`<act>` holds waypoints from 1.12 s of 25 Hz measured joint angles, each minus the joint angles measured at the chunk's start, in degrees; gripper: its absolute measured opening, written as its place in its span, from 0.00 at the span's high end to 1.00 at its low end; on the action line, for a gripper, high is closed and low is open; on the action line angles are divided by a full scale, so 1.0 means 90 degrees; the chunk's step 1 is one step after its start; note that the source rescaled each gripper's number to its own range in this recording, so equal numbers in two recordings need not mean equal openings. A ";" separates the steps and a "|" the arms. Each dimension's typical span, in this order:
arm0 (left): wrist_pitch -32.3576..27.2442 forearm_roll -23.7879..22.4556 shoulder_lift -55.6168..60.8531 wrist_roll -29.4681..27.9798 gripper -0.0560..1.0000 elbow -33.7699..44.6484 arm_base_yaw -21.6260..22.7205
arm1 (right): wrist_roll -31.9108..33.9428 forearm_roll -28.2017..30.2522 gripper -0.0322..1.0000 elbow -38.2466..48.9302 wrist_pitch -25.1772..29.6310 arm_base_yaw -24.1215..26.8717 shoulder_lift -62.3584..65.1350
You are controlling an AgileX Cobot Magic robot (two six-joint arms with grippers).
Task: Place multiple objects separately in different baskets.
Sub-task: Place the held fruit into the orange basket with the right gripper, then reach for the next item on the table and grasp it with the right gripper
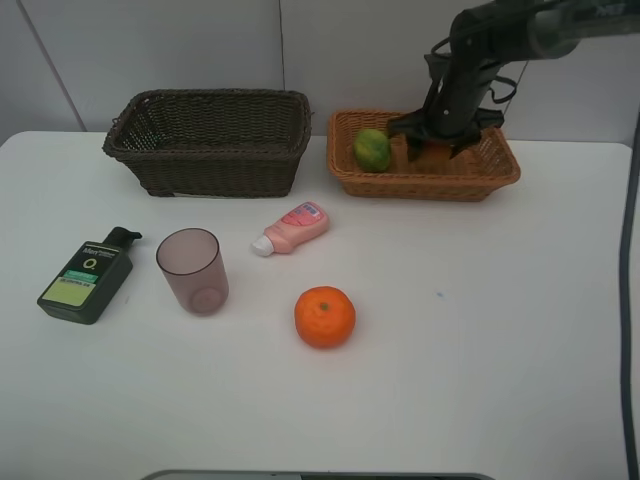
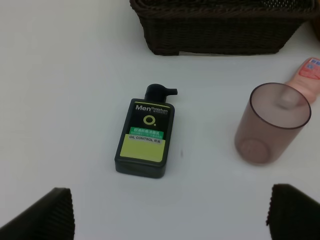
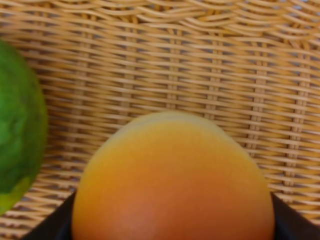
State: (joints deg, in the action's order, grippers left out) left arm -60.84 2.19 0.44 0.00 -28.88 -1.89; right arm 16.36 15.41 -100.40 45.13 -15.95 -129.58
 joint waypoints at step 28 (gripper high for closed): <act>0.0000 0.0000 0.0000 0.0000 0.01 0.0000 0.0000 | -0.2340 -0.1577 0.00 0.0236 0.2407 -0.2009 0.1237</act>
State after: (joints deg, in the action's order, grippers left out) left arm -60.84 2.19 0.44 0.00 -28.88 -1.89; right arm -4.70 1.22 -98.28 66.80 -34.04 -118.45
